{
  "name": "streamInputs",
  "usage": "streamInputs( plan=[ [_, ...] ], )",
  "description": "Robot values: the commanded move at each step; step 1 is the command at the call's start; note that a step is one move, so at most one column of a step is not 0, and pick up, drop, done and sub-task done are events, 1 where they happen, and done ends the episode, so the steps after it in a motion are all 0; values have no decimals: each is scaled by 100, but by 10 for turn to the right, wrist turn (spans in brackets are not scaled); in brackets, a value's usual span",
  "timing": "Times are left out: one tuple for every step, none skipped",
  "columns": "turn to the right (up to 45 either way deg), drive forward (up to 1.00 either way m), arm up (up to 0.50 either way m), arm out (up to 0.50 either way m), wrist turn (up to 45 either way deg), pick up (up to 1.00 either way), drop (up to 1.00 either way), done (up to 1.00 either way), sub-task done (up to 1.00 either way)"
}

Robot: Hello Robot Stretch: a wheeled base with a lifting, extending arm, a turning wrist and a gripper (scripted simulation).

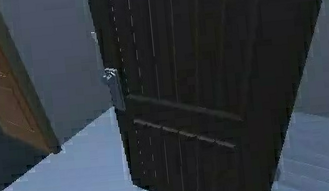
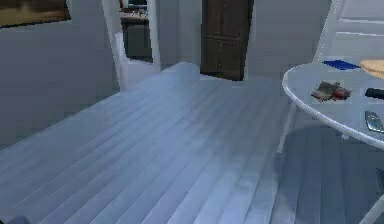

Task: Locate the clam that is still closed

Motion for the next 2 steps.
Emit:
streamInputs(
  plan=[
    [450, 0, 0, 0, 0, 0, 0, 0, 0],
    [330, 0, 0, 0, 0, 0, 0, 0, 0]
  ],
)
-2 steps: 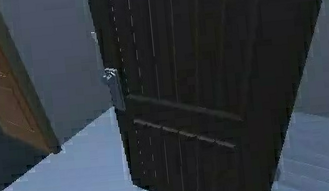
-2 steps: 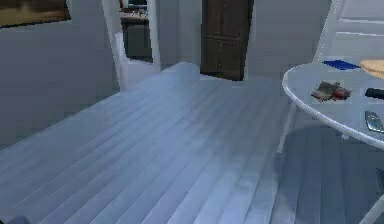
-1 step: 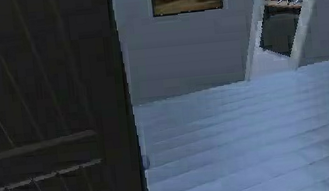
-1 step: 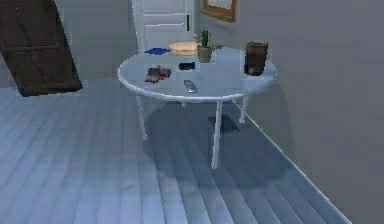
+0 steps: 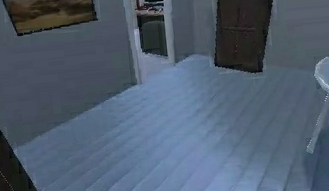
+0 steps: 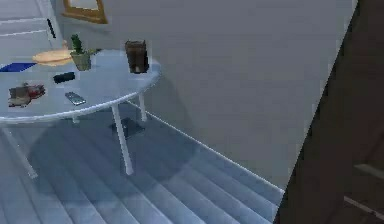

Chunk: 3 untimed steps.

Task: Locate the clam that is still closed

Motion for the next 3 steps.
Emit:
streamInputs(
  plan=[
    [0, 100, 0, 0, 0, 0, 0, 0, 0],
    [0, 100, 0, 0, 0, 0, 0, 0, 0],
    [30, 0, 0, 0, 0, 0, 0, 0, 0]
  ],
)
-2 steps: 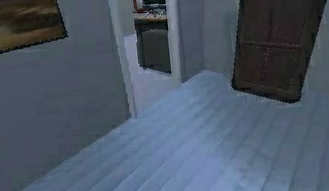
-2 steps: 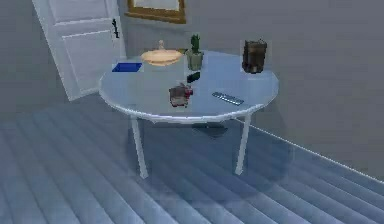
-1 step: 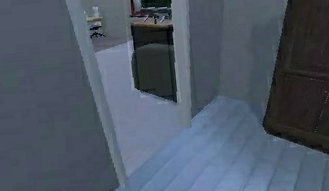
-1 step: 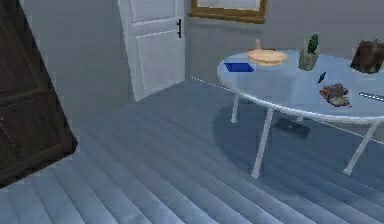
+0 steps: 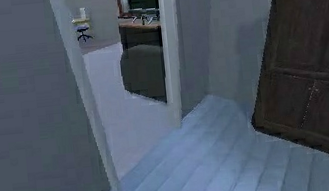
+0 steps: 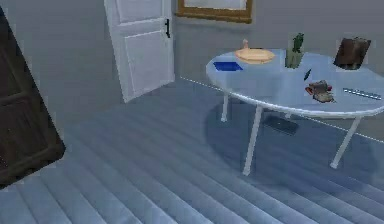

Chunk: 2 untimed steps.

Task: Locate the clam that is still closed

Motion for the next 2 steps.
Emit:
streamInputs(
  plan=[
    [0, 95, 0, 0, 0, 0, 0, 0, 0],
    [120, 0, 0, 0, 0, 0, 0, 0, 0]
  ],
)
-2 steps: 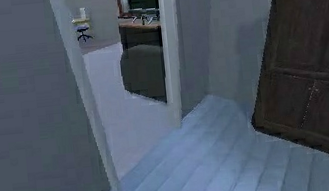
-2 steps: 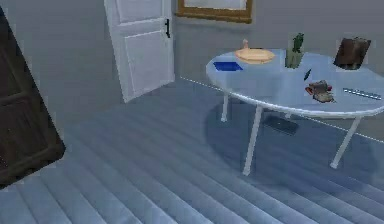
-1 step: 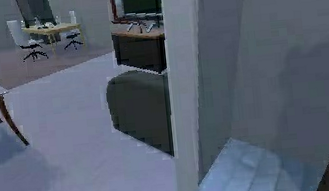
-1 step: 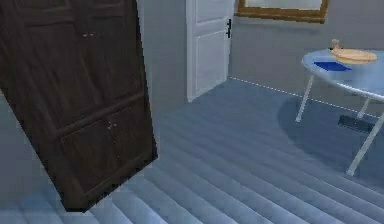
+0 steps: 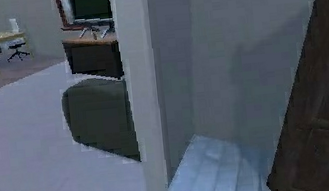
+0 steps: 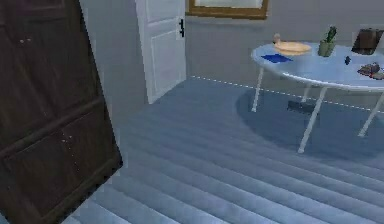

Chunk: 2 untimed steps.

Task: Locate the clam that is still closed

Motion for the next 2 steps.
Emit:
streamInputs(
  plan=[
    [0, 35, 0, 0, 0, 0, 0, 0, 0],
    [-450, 0, 0, 0, 0, 0, 0, 0, 0]
  ],
)
